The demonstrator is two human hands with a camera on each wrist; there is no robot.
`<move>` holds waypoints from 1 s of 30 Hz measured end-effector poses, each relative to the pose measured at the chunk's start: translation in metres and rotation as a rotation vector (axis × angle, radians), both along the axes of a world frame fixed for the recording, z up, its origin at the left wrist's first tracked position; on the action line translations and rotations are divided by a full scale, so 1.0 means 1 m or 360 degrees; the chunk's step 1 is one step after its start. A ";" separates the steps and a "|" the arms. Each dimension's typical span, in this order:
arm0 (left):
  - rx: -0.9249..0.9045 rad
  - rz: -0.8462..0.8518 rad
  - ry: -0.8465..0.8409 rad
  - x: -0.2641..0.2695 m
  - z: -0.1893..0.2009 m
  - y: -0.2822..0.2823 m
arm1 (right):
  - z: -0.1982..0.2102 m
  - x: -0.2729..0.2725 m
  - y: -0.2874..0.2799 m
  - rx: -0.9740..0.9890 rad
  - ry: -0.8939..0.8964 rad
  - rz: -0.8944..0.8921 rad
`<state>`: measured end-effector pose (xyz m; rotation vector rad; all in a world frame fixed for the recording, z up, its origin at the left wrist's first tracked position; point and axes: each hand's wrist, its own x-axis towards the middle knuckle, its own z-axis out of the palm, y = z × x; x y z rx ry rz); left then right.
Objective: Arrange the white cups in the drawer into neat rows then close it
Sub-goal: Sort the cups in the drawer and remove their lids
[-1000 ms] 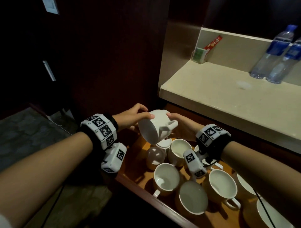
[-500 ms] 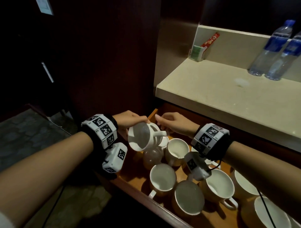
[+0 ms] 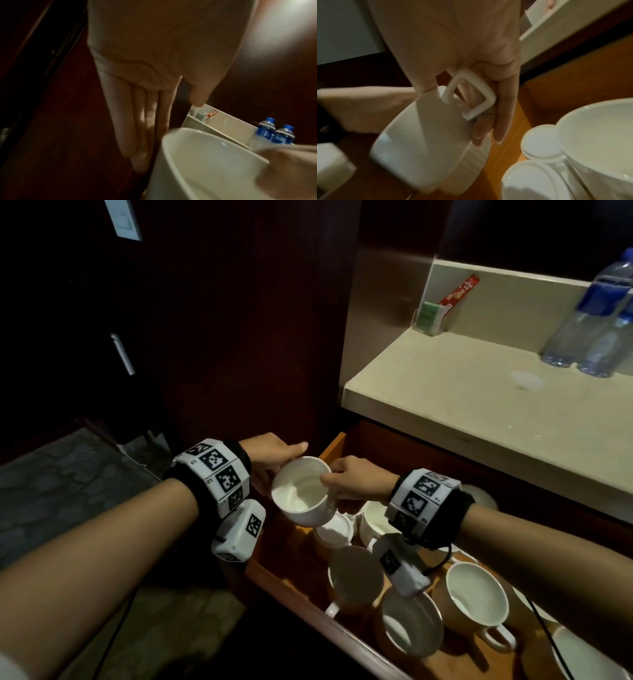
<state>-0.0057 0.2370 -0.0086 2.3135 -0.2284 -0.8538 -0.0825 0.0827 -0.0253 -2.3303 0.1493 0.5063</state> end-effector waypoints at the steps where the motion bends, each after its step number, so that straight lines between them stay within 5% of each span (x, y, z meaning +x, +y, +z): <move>1: -0.0033 0.0067 -0.0024 0.002 0.000 0.004 | -0.003 0.001 -0.001 0.0096 0.0060 -0.0018; 16: -0.0237 0.0220 -0.0065 0.012 -0.014 0.025 | -0.040 -0.004 0.028 -0.0248 0.0320 0.0340; 30: -0.0168 0.0047 -0.0026 0.014 -0.019 0.021 | -0.080 -0.002 0.027 -0.0496 0.0133 0.0417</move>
